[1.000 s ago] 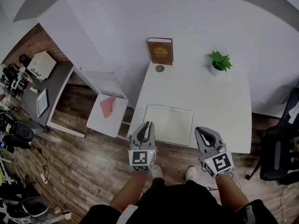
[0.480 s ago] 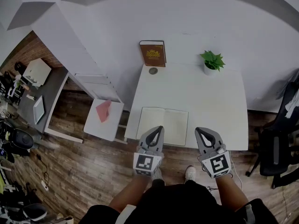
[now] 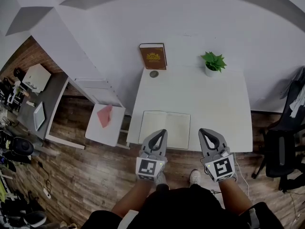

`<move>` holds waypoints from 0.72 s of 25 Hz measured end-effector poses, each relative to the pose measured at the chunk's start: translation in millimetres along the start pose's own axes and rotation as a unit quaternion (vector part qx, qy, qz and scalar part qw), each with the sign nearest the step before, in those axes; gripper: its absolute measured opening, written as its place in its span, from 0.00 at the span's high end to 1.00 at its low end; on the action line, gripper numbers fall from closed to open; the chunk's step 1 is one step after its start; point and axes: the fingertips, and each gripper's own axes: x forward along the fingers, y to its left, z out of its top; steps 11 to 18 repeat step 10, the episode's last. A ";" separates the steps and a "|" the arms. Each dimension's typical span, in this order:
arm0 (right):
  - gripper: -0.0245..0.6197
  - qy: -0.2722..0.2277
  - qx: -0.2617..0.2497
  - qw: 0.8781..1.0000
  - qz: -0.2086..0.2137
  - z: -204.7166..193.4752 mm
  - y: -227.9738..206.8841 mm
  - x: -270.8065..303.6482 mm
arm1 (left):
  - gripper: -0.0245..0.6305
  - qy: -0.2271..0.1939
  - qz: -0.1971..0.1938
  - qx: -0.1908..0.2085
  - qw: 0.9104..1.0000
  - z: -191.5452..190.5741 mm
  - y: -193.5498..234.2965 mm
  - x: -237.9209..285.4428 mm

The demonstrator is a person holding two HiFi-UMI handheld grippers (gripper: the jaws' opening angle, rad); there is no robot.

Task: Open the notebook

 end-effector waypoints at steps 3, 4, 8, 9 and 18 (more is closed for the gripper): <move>0.96 0.001 0.013 1.000 -0.007 0.2 -1.2 -1.5 | 0.95 0.001 0.002 0.003 1.000 -0.4 0.3 0.1; 0.96 0.001 0.010 1.000 -0.007 0.2 -1.7 -2.0 | 0.95 0.001 0.002 0.003 1.000 -0.8 0.2 0.0; 0.96 -0.001 0.010 1.000 -0.010 -0.6 -1.3 -4.3 | 0.95 0.008 -0.001 -0.001 1.000 -5.0 -2.9 -1.7; 0.96 0.000 0.017 1.000 -0.012 -1.2 -0.8 -5.1 | 0.95 0.009 -0.002 -0.002 1.000 -5.6 -3.9 -2.4; 0.96 0.001 0.025 1.000 -0.015 -1.7 -0.3 -5.9 | 0.95 0.010 -0.003 -0.003 1.000 -6.3 -4.9 -3.0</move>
